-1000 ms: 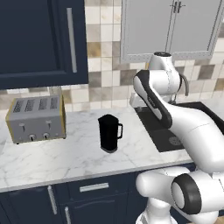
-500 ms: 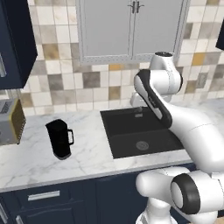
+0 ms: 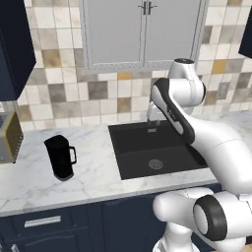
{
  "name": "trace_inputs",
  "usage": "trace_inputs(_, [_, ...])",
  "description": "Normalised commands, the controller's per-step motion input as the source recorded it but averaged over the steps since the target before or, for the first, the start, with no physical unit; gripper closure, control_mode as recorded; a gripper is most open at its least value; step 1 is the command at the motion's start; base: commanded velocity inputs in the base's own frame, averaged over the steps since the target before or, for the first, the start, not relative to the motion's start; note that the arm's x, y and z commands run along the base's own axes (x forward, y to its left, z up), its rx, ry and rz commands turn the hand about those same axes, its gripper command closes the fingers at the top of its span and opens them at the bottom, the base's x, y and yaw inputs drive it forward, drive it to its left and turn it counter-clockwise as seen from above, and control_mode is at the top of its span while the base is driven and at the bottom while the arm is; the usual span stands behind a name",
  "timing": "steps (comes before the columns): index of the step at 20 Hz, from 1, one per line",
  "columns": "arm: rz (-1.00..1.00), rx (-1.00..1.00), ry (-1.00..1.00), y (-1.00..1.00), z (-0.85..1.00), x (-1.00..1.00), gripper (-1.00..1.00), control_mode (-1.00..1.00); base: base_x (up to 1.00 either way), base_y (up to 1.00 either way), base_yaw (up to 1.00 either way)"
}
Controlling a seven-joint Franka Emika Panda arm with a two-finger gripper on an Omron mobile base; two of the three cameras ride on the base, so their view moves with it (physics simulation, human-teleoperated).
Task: Turn on the sink faucet and place the jug under the water for a few seconds to fill it up.
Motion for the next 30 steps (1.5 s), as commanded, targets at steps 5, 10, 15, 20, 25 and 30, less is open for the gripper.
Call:
trace_inputs(5, [0.00, 0.00, 0.00, 0.00, 0.00, 0.00, -1.00, 1.00, 0.20, -0.27, 0.00])
trace_inputs(10, [0.00, 0.00, 0.00, 0.00, 0.00, 0.00, -1.00, 1.00, 0.26, -0.12, 0.00])
trace_inputs(15, [0.00, 0.00, 0.00, 0.00, 0.00, 0.00, -1.00, 1.00, 0.34, -0.07, 0.00])
trace_inputs(20, [0.00, 0.00, 0.00, 0.00, 0.00, 0.00, -1.00, 1.00, 0.35, -0.10, 0.00])
trace_inputs(25, [0.00, 0.00, 0.00, 0.00, 0.00, 0.00, -1.00, 1.00, 0.12, -0.04, 0.00])
trace_inputs(30, [0.00, 0.00, 0.00, 0.00, 0.00, 0.00, -1.00, 1.00, 0.01, -0.01, 0.00])
